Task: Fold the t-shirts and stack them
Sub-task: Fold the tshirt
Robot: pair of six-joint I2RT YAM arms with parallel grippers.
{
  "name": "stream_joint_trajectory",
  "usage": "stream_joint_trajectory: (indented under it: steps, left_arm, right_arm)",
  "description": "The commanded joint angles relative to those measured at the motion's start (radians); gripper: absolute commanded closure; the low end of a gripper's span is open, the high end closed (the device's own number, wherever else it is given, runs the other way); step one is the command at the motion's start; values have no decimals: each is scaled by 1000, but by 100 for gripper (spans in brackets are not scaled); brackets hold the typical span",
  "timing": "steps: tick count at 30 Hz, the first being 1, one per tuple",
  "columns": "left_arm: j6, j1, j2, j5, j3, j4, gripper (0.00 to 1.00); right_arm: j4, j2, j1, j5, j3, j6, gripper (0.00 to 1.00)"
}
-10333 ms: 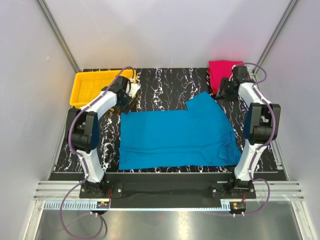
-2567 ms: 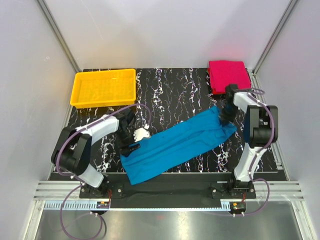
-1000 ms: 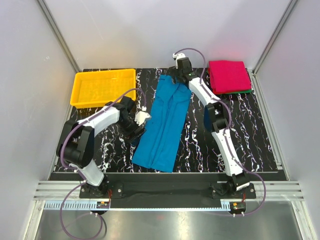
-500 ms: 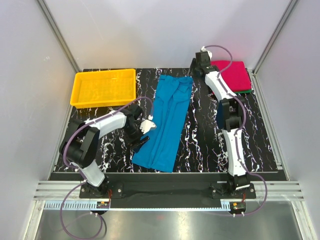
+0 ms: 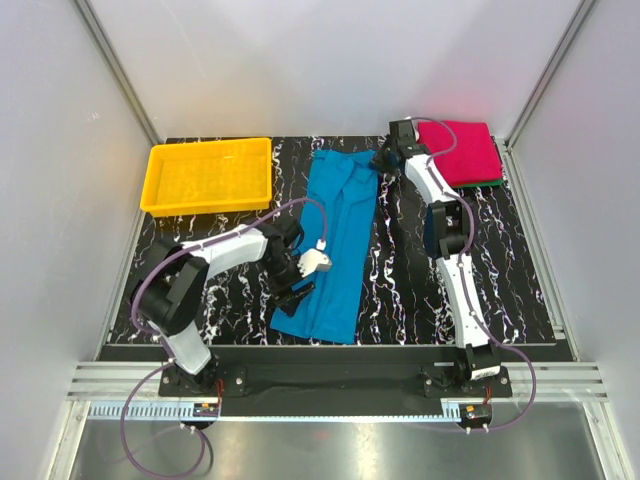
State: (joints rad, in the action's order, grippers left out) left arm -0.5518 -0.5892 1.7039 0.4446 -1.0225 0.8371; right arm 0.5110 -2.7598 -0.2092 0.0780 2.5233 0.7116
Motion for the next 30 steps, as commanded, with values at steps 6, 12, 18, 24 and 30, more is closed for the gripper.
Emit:
stream_joint_trajectory:
  steps: [6,12,18,24,30]
  left_arm:
    - [-22,-60,131,161,-60,-43,25]
    - [-46,-57,74,105,-54,-1,23]
    - [-83,-32,-159,-159,12,20,21]
    - [-138,-47,-317,-254,44,-9,20]
    - [-356,-240,-503,-287,263,-186,21]
  right_arm:
    - [-124,-109,21,82,163,121,100]
    - [-126,0,43,51,103,40,55]
    - [-25,265,67,-90,-66,-101,25]
    - [58,642,65,-225,-389,-210,9]
    - [277,1003,-45,-285,-837,-215,18]
